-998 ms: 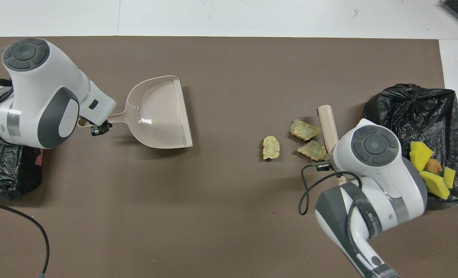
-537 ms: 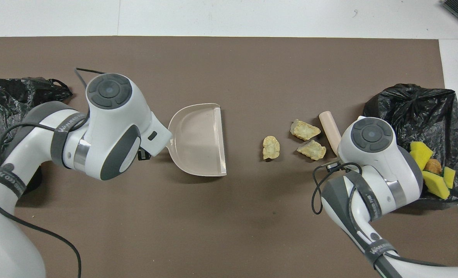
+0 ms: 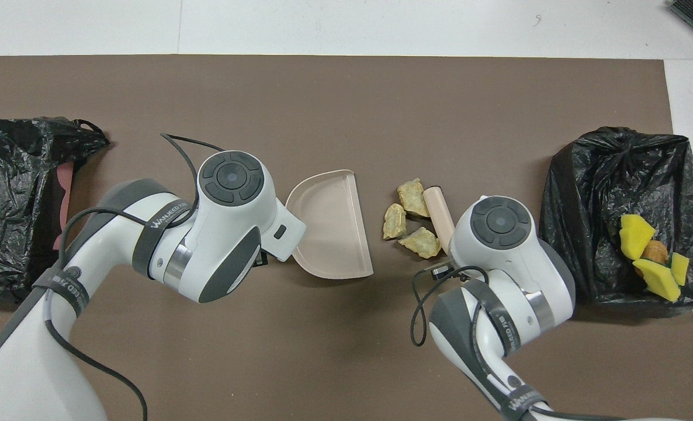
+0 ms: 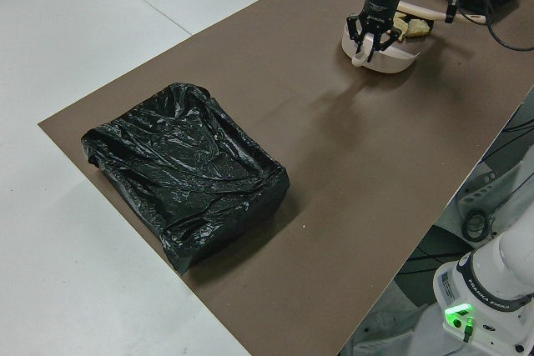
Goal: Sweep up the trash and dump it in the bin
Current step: 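Sweep the pale pieces with the right gripper into the left gripper's dustpan, then carry the dustpan with the left gripper over the nearby black bag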
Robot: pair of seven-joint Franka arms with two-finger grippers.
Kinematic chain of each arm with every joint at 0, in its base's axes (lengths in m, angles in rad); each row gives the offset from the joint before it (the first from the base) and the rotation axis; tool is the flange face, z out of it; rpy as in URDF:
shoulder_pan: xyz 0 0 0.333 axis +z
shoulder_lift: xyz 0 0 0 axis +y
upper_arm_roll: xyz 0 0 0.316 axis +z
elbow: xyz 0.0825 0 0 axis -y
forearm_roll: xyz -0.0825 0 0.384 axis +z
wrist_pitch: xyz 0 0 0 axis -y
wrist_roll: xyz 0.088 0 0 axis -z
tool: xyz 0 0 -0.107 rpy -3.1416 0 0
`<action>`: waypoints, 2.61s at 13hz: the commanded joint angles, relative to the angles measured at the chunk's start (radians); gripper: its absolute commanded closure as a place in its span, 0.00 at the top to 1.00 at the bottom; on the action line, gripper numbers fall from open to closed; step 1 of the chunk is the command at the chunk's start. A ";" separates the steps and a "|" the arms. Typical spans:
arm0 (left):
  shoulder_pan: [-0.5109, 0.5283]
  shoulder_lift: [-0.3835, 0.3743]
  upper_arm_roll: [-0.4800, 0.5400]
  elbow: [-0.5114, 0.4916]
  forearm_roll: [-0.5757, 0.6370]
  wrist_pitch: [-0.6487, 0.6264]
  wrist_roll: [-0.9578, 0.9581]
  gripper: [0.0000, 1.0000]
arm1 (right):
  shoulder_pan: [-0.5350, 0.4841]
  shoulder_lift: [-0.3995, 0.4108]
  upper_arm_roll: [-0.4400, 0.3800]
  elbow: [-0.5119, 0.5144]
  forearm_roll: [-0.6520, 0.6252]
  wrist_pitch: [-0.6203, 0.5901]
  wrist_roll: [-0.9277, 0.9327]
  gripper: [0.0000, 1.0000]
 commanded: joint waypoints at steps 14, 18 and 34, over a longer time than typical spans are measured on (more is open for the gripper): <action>0.095 -0.008 0.011 -0.035 -0.034 0.136 0.082 0.00 | 0.117 -0.113 -0.004 0.138 0.432 -0.124 0.108 0.00; 0.232 0.016 0.011 0.047 -0.046 0.090 0.263 0.00 | 0.207 -0.169 0.009 0.120 0.352 -0.172 0.312 0.00; 0.643 0.038 0.031 0.385 0.014 -0.314 0.947 0.00 | 0.513 -0.022 0.009 -0.104 0.335 0.187 0.537 0.31</action>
